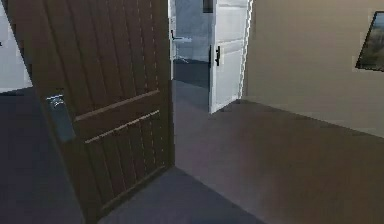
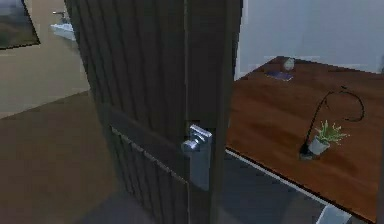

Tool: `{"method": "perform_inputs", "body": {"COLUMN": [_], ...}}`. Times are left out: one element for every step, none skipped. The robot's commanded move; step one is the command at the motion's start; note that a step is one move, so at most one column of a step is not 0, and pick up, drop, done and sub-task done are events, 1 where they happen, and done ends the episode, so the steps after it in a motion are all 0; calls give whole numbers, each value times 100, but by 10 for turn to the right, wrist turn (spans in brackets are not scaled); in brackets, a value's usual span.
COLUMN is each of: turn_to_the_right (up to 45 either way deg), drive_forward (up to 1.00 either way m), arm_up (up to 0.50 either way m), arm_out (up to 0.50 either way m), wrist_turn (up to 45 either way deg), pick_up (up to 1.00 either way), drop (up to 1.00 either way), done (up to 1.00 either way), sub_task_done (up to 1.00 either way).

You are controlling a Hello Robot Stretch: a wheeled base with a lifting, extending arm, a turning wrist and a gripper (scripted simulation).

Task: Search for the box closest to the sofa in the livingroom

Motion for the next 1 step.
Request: {"method": "perform_inputs", "body": {"turn_to_the_right": [60], "drive_forward": [0], "arm_up": [0], "arm_out": [0], "wrist_turn": [0], "pick_up": [0], "drop": [0], "done": [0], "sub_task_done": [0]}}
